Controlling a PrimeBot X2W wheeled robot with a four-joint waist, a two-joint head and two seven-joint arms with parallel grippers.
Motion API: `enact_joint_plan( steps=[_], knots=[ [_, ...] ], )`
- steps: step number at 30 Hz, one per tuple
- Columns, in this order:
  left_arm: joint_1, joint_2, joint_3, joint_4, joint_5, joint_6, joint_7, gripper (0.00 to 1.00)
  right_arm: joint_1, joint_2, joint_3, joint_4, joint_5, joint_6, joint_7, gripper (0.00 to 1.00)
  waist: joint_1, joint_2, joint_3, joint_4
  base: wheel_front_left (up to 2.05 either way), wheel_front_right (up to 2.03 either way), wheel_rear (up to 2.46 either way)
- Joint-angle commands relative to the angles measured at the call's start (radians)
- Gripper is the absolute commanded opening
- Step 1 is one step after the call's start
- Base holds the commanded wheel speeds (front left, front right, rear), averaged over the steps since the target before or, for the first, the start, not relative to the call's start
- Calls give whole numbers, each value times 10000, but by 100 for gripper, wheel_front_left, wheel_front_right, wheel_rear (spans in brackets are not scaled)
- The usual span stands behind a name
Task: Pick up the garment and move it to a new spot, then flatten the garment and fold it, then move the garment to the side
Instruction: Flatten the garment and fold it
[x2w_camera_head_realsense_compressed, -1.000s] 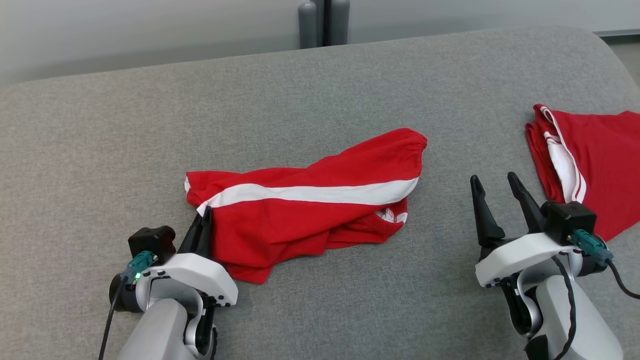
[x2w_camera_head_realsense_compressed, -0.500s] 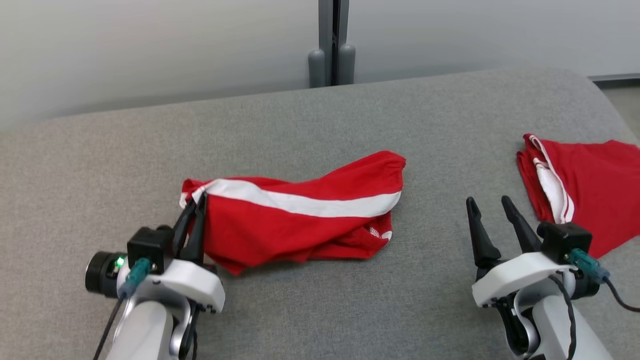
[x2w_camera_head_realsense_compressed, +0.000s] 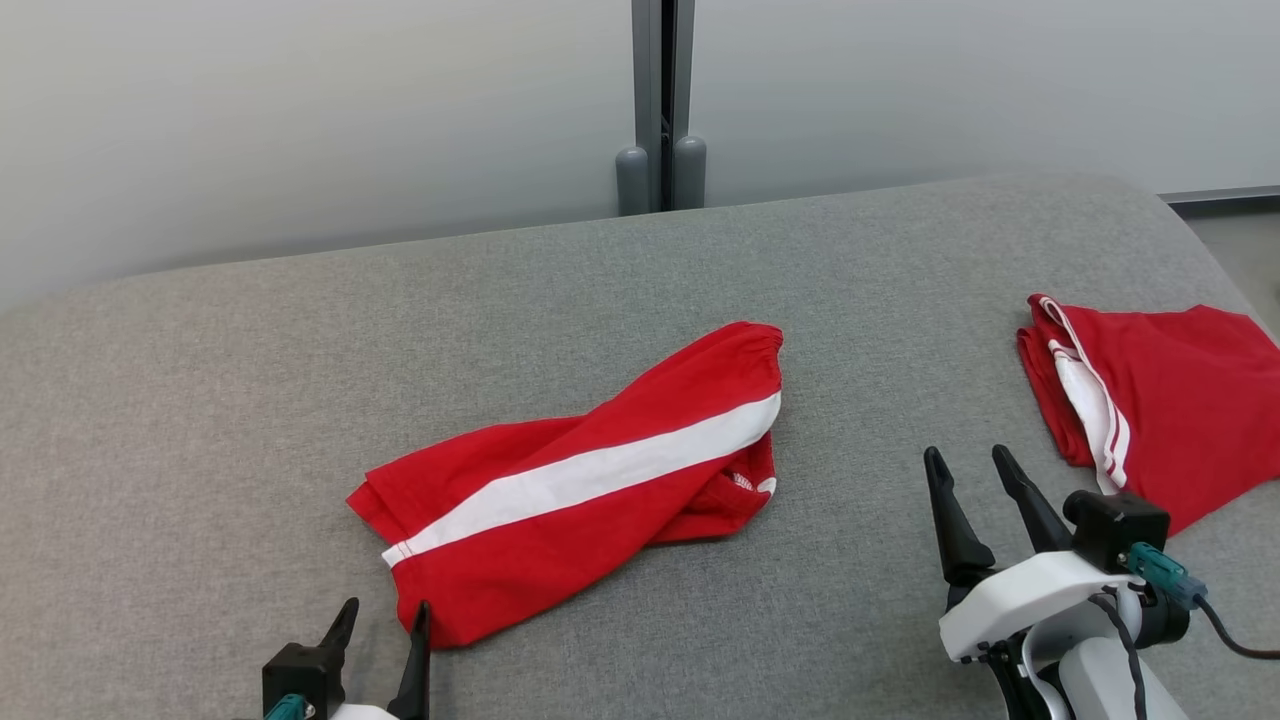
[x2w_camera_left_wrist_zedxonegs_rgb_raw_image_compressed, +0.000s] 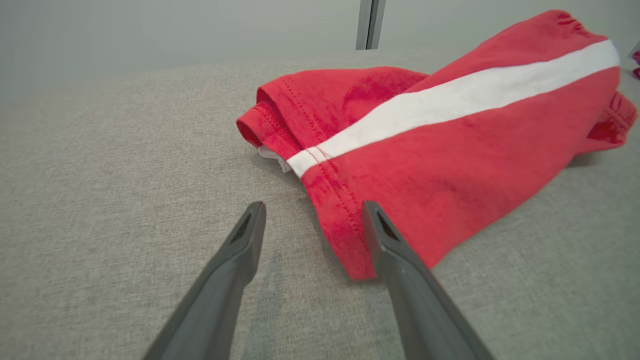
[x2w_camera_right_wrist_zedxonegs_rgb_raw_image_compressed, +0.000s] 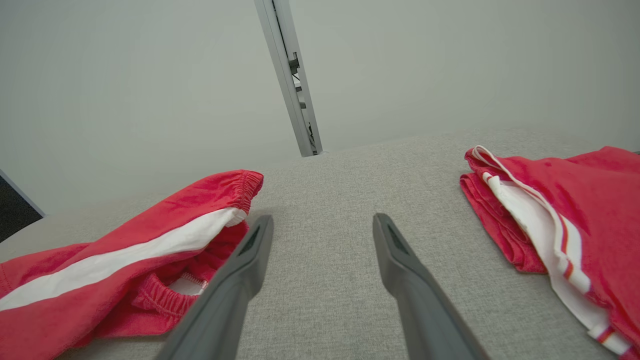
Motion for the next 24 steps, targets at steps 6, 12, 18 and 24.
enact_joint_plan(
  steps=[6,12,18,24],
  knots=[
    [53,-112,363,-258,-375,-8,-15,100,112,-56,19,70,78,0,0,100,0,0,-66,82,0,0,0],
    [-391,-154,410,-551,-1718,-128,-15,100,16,-55,113,-33,81,0,1,100,0,0,33,80,0,0,0],
    [-1036,-152,-158,294,-3369,-252,-15,100,-143,-56,172,-80,19,0,1,100,0,0,296,71,0,0,0],
    [-1577,-149,-702,1348,-4444,-339,-15,100,-226,-55,174,-98,-36,0,1,100,0,0,494,61,0,0,0]
  ],
)
